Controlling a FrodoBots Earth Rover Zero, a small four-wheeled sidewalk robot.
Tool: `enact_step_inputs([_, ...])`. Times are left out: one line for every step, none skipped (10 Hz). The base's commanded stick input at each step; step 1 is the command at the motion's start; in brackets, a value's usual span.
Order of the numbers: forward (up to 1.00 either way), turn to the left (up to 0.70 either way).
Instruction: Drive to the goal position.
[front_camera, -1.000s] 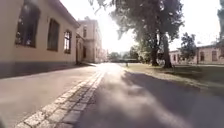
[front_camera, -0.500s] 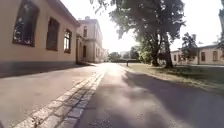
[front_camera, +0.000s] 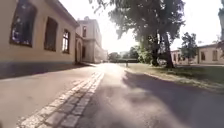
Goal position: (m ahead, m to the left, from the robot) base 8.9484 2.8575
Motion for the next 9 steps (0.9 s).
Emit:
enact_step_inputs([0.44,0.02])
enact_step_inputs([0.44,0.02])
enact_step_inputs([0.44,0.02])
enact_step_inputs([0.44,0.02])
enact_step_inputs([0.44,0.02])
enact_step_inputs([0.44,0.02])
enact_step_inputs([0.44,0.02])
enact_step_inputs([0.44,0.02])
enact_step_inputs([0.44,0.02])
